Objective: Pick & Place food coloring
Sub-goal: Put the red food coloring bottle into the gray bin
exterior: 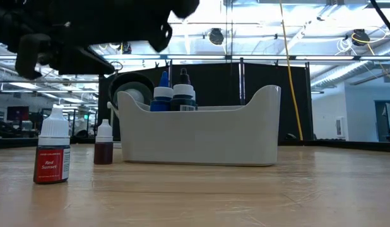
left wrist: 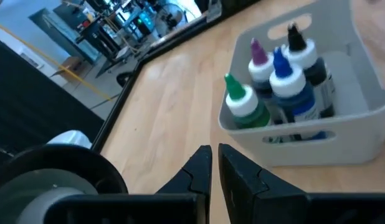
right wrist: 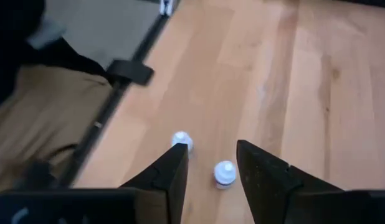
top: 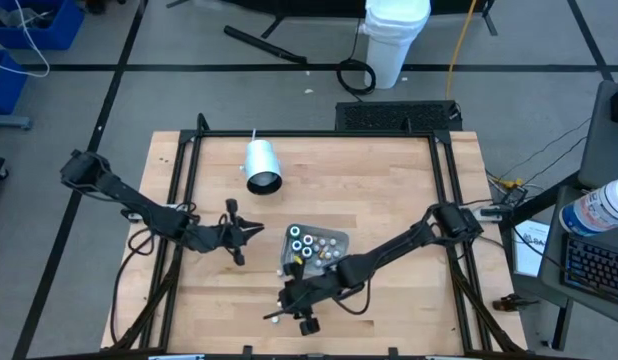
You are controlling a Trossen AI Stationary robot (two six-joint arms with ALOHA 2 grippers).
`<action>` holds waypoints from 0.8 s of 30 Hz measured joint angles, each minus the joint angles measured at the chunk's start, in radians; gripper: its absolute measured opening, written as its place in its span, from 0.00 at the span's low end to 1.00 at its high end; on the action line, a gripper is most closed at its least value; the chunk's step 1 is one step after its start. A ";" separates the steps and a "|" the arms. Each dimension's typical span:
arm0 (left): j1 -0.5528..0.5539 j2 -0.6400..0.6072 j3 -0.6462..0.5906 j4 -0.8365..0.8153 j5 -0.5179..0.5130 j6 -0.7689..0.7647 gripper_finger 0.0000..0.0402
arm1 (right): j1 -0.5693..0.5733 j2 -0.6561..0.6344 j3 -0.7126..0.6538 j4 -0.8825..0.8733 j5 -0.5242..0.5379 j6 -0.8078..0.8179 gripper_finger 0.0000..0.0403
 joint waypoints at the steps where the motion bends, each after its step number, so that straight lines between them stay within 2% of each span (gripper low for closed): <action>1: 0.000 -0.007 0.000 0.004 0.003 -0.001 0.09 | 0.000 0.008 0.000 0.004 -0.002 -0.008 0.33; 5: 0.000 -0.023 0.000 0.002 0.013 -0.008 0.09 | 0.005 0.023 -0.001 0.033 0.028 -0.050 0.36; 14: 0.000 -0.023 0.000 -0.004 0.034 -0.003 0.09 | 0.005 0.032 -0.014 0.090 0.025 -0.074 0.40; 19: 0.000 -0.023 0.000 -0.005 0.034 -0.019 0.09 | 0.012 0.034 -0.067 0.212 0.026 -0.106 0.39; 24: 0.000 -0.023 0.000 -0.005 0.034 -0.023 0.09 | 0.019 0.034 -0.116 0.260 0.127 -0.103 0.40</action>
